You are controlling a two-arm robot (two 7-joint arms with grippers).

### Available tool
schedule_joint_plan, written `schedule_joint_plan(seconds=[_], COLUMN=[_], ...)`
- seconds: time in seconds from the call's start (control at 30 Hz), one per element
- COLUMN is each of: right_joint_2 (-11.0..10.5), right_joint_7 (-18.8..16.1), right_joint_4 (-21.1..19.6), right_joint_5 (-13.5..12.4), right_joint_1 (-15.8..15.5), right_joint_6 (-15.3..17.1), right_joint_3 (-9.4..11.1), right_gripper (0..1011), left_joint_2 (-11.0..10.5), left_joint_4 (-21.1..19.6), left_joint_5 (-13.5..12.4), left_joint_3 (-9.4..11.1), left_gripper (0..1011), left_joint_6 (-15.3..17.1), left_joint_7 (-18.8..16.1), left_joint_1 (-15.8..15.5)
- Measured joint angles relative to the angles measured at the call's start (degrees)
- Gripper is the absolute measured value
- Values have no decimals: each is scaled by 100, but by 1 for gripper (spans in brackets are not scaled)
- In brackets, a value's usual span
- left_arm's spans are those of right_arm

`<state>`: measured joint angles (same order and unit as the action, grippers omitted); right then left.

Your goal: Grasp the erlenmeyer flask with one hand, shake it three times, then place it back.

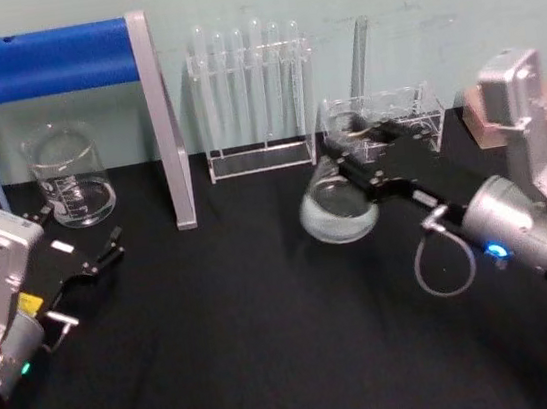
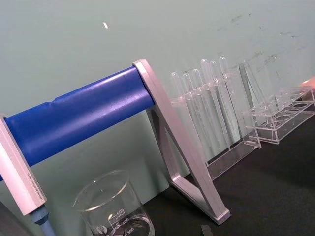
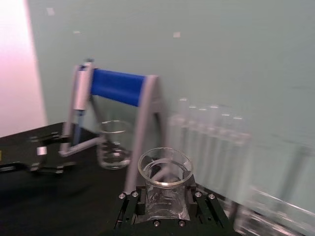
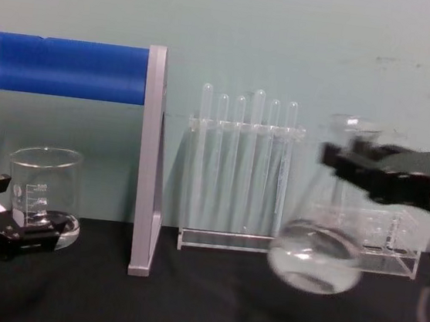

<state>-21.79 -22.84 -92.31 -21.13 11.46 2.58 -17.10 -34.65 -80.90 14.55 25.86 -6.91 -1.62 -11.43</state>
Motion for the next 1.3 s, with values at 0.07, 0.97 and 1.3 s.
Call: schedule_joint_plan(seconds=[0.07,0.97,1.3], right_joint_2=[22,-72,-93], right_joint_7=[-154,-408,-458], right_joint_4=[81,354,491], right_joint_5=[-13,-240,-261], right_joint_1=[114,480,525], right_joint_6=[-6,-79,-123], right_joint_3=[-164,-727,-786], right_gripper=[448,448,448], left_joint_2=[0,0,0], left_joint_4=[0,0,0], left_joint_5=[0,0,0], left_joint_3=[0,0,0], left_gripper=[1001,1001,1001], left_joint_6=[0,0,0], left_joint_7=[0,0,0], left_joint_1=[0,0,0])
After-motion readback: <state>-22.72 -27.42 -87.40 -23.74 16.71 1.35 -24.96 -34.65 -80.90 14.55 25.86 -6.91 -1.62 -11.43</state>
